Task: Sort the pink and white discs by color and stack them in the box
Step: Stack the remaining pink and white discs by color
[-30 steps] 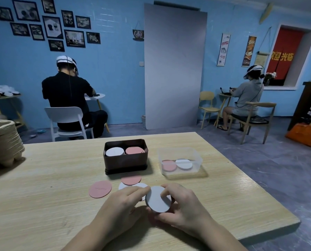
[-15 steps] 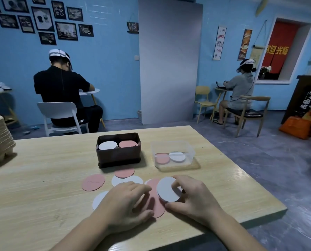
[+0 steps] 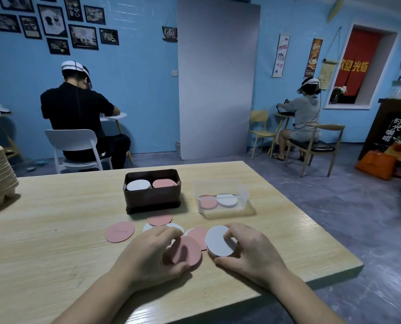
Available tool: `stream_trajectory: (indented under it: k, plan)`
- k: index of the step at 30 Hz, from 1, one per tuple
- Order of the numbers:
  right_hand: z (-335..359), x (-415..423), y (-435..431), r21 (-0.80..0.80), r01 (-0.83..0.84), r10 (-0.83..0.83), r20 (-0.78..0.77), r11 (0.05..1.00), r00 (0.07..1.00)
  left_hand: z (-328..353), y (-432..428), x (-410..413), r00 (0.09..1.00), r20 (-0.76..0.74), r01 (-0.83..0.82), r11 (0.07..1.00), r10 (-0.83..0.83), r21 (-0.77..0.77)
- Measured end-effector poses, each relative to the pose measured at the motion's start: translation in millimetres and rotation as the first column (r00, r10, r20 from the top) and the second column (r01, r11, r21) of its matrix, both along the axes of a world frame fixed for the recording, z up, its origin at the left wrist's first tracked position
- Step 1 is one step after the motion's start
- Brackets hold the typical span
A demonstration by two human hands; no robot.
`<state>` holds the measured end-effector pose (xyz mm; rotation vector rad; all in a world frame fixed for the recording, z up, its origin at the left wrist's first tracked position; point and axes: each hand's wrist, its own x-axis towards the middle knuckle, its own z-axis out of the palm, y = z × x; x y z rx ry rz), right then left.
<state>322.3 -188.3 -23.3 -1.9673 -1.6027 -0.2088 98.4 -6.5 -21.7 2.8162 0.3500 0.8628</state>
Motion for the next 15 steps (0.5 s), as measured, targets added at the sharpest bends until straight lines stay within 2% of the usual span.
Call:
stream_trajectory:
  k: [3,7,15]
  plan:
    - [0,-2,5,-0.011,-0.013,0.014,0.009,1.000,1.000,0,8,-3,0.992,0.122,0.003,0.999,0.003,-0.053]
    - [1,-16,19,-0.023,-0.058,0.058,0.004,0.998,0.998,-1,9,3,0.981,0.194,0.025,0.999,-0.020,-0.025]
    - [0,-37,42,0.003,-0.082,0.082,-0.195,0.997,0.977,-3,7,5,0.987,0.153,0.060,0.998,-0.057,-0.014]
